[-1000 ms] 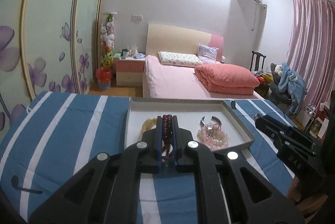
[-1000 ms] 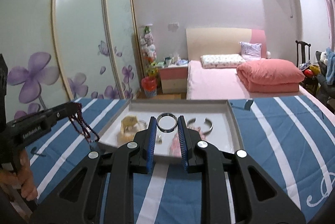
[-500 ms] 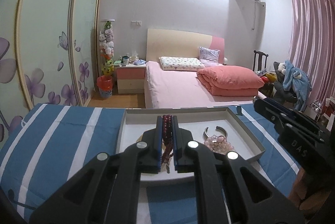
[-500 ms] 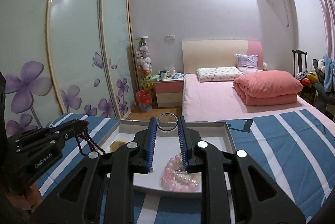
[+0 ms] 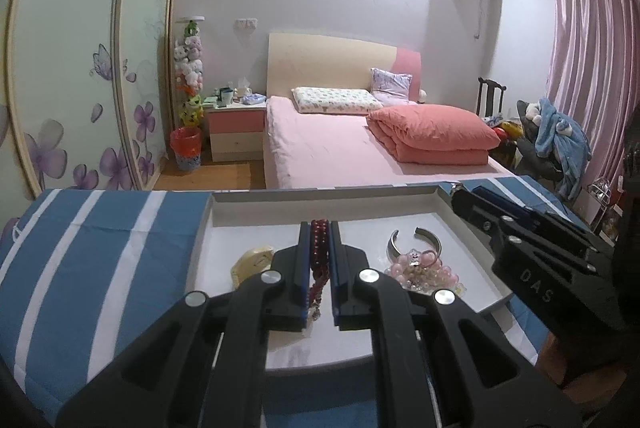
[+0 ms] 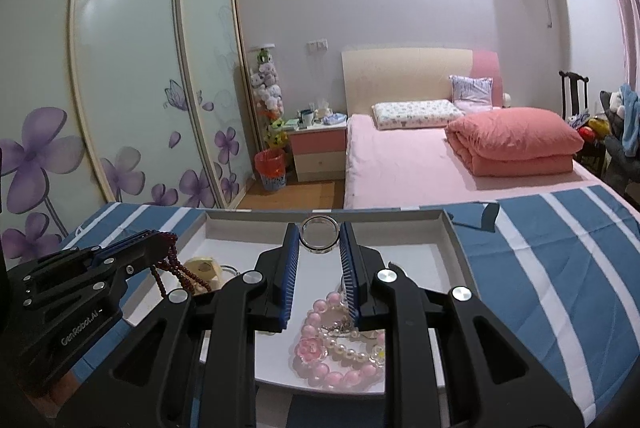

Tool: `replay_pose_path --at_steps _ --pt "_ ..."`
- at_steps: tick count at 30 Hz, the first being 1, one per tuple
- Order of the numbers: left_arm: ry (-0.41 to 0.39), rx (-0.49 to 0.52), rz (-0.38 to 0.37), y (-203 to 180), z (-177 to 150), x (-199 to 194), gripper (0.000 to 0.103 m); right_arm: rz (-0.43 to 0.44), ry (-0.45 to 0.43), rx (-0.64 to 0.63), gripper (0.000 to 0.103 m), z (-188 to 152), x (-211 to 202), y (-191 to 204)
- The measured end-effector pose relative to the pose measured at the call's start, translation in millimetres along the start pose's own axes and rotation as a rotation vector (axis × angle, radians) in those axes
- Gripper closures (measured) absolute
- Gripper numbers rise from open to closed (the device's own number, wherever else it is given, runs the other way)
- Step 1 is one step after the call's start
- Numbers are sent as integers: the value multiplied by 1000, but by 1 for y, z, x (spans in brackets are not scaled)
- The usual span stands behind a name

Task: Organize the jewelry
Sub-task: 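Carry the silver ring over the tray with the right tool while the left tool carries the beaded bracelet, then release the silver ring into the tray with the right tool while the left tool releases the beaded bracelet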

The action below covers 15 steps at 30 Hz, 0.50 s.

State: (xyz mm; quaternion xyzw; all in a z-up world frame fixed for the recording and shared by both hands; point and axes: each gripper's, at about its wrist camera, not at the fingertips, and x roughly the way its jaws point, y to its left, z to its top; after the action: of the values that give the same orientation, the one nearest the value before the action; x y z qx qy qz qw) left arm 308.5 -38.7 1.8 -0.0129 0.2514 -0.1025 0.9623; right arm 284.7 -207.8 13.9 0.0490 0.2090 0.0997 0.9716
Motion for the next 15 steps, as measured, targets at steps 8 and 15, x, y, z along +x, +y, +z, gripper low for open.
replay_pose_path --at_steps 8,15 --pt "24 -2 -7 2 -5 19 94 -3 37 7 81 -7 14 1" --pt "22 -15 8 6 -6 24 83 -6 40 3 67 -6 18 1"
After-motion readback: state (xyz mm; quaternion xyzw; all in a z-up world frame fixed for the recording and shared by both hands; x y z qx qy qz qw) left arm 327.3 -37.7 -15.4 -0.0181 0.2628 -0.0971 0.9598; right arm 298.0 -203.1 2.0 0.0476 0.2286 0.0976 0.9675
